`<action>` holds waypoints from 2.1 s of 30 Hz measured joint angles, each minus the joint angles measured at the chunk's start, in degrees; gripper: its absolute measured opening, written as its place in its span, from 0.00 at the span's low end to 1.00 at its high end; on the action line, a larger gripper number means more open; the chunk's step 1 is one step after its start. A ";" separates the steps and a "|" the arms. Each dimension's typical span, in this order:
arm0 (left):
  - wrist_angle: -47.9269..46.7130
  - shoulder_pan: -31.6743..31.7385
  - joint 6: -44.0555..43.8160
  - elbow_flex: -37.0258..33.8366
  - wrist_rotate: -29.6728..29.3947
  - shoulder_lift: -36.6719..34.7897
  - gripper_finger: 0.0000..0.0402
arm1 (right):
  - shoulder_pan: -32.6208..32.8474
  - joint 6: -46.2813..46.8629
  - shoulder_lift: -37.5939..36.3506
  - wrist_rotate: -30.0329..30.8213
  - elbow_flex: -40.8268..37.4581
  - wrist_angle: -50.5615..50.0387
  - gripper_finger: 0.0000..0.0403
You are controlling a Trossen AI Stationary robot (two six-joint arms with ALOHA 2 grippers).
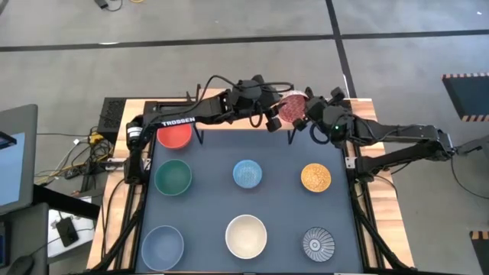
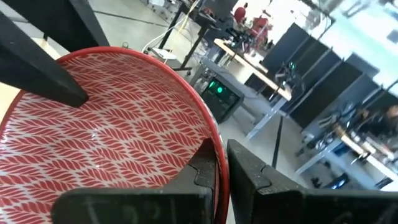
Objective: Place and stack bowls onto a shelf
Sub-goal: Put the red patterned bowl on the shelf
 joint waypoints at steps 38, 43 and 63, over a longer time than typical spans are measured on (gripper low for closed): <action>10.70 -4.99 8.15 0.02 -18.32 -0.07 0.25 | 2.07 26.34 -1.20 -1.74 8.22 -4.09 0.11; 10.47 -4.97 7.94 -0.02 -20.32 -0.01 0.20 | 2.03 21.29 -0.35 -2.05 8.31 -1.25 0.12; 12.26 -3.71 11.84 -0.26 -26.72 0.36 0.00 | -0.57 17.04 -0.20 -4.29 10.43 2.28 0.37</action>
